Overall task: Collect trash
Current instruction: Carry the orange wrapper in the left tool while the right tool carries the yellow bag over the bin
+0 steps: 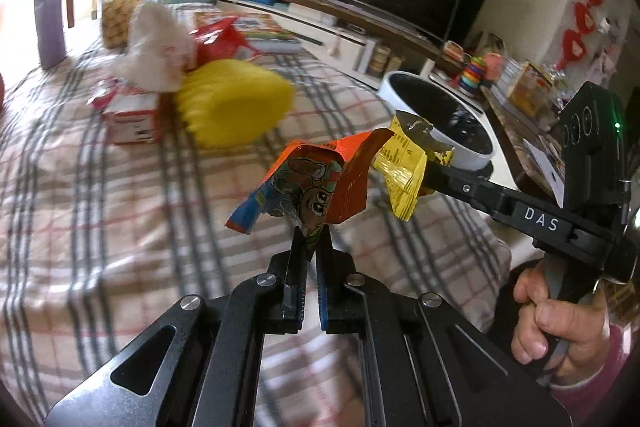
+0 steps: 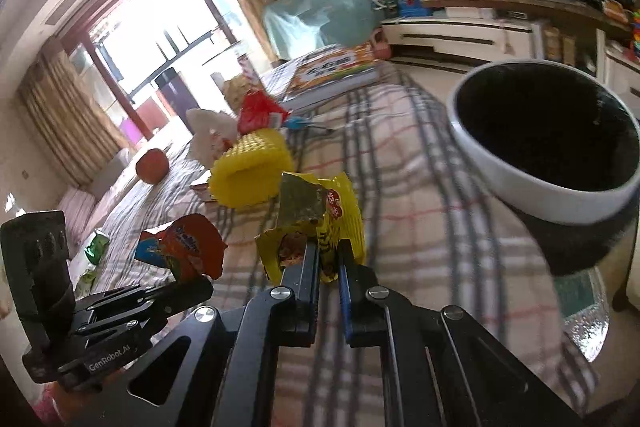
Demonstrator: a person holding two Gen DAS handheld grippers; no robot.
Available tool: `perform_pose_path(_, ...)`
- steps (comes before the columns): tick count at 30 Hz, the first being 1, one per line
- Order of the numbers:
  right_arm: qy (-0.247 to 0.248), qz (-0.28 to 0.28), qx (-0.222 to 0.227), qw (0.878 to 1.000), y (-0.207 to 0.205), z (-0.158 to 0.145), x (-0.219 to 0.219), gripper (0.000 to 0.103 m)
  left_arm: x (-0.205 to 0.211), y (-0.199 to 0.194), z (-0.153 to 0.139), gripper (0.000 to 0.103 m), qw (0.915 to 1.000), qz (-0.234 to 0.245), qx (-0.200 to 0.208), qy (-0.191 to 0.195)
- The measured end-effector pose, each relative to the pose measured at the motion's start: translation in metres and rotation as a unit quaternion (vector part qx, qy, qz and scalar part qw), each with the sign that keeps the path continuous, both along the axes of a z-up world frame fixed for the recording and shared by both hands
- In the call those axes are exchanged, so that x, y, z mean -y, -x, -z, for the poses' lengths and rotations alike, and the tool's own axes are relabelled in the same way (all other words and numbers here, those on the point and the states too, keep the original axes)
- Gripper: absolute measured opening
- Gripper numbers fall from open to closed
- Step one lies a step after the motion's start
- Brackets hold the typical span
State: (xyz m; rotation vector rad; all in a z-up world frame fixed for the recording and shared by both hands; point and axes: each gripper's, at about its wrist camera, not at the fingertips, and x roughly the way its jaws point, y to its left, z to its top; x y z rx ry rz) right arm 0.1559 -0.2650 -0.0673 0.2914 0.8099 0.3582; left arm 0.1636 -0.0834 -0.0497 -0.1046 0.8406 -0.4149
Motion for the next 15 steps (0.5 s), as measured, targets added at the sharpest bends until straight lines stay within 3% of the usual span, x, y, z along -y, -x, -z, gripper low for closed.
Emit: perform_pose_path(15, -0.008, 0.059, 0.016, 0.998, 0.014, -0.016, 0.065, 0.008, 0.065, -0.01, -0.006, 0.004, 0.9983, 0.058, 0.003, -0.012)
